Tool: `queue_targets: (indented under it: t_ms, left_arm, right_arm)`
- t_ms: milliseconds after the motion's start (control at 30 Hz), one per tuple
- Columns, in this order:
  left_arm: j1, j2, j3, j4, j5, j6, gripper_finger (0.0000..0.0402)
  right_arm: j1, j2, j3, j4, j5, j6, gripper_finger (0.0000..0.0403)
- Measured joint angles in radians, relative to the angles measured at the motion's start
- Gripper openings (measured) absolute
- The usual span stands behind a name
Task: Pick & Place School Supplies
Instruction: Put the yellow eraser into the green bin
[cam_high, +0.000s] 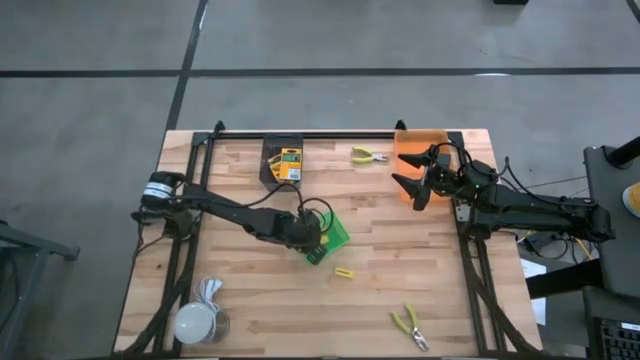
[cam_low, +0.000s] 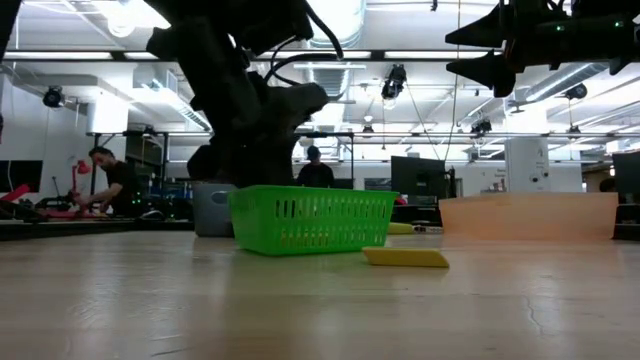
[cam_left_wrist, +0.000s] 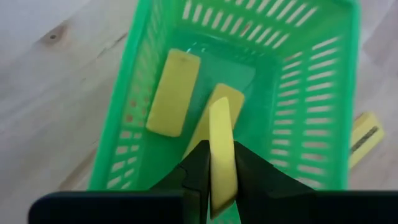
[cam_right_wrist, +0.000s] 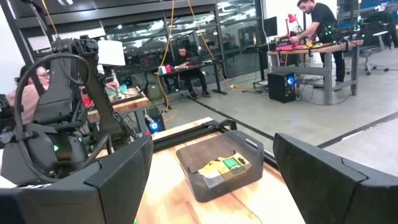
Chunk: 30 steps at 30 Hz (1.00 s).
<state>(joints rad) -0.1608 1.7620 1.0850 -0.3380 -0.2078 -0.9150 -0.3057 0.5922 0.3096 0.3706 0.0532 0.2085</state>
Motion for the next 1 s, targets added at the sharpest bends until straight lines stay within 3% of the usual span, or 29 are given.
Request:
queue_targets:
  t_ms: [200,567,800,1000]
  left_arm:
    - [0.005,0.000,0.007,0.007,0.002,-0.007,0.0068]
    - [0.018,-0.003,0.011,0.029,0.039,-0.026,0.0135]
    - [0.018,-0.034,0.076,0.036,0.008,0.079,0.0149]
    - [-0.025,-0.063,0.175,0.095,-0.009,0.353,0.0149]
  right_arm:
    - [0.000,0.000,0.000,0.000,0.000,0.000,0.0327]
    - [0.000,0.000,0.000,0.000,0.000,0.000,0.0327]
    - [0.000,0.000,0.000,0.000,0.000,0.000,0.0327]
    - [0.000,0.000,0.000,0.000,0.000,0.000,0.0327]
